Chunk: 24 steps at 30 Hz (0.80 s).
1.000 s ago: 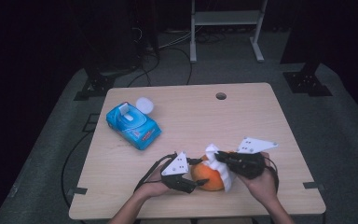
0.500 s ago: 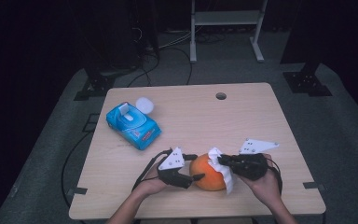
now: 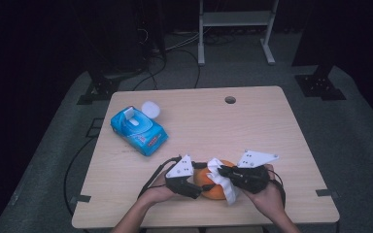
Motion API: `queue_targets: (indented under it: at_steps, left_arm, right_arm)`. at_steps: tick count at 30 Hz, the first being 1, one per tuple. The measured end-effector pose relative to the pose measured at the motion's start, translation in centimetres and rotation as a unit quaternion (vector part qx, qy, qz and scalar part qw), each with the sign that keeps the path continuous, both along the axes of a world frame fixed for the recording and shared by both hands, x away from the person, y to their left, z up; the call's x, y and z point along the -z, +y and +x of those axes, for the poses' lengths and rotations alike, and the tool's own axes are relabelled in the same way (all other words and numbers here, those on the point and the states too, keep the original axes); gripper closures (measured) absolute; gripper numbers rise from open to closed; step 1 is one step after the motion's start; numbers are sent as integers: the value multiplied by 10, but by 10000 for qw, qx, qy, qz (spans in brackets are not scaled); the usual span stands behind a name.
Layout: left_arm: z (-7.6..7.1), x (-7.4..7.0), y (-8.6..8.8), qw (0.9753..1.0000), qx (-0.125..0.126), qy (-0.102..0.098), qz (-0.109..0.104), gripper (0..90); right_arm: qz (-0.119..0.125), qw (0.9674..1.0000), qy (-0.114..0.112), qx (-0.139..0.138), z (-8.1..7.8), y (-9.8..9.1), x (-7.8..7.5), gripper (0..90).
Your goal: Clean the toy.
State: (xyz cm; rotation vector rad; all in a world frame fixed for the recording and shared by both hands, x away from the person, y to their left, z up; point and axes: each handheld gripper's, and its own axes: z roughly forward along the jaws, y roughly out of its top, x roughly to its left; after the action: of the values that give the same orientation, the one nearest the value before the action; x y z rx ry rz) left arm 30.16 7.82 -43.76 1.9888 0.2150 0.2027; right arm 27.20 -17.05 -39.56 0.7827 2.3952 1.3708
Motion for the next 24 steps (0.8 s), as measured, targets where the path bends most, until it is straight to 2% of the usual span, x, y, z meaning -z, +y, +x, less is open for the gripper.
queue_targets:
  at_steps: [2, 5, 7, 9, 13, 16, 21, 24]
  left_arm:
    - [1, 0, 2, 10000, -27, 24, -22, 301]
    - [3, 1, 3, 10000, -63, 52, 0, 300]
    - [4, 2, 4, 9999, -92, 106, -23, 300]
    - [5, 3, 3, 9999, -127, 114, 0, 301]
    - [6, 4, 7, 9995, -246, 173, 11, 301]
    - [9, 6, 10, 9989, -340, 314, -49, 300]
    - [9, 6, 10, 9988, -371, 313, -43, 301]
    - [9, 7, 10, 9988, -391, 301, -16, 301]
  right_arm:
    - [16, 10000, 2, -9, 1, -5, -1, 850]
    - [54, 9998, 50, 157, 3, -18, -1, 850]
    - [239, 9988, 211, 359, 5, -33, 0, 850]
    - [349, 9981, 228, 460, 5, -38, 0, 849]
    - [334, 9987, 64, 386, 1, -34, -3, 840]
    - [429, 9981, 175, 412, 3, -36, 1, 842]
    - [565, 9955, 497, 571, 10, -50, 14, 848]
    - [671, 9948, 498, 585, 9, -51, 12, 851]
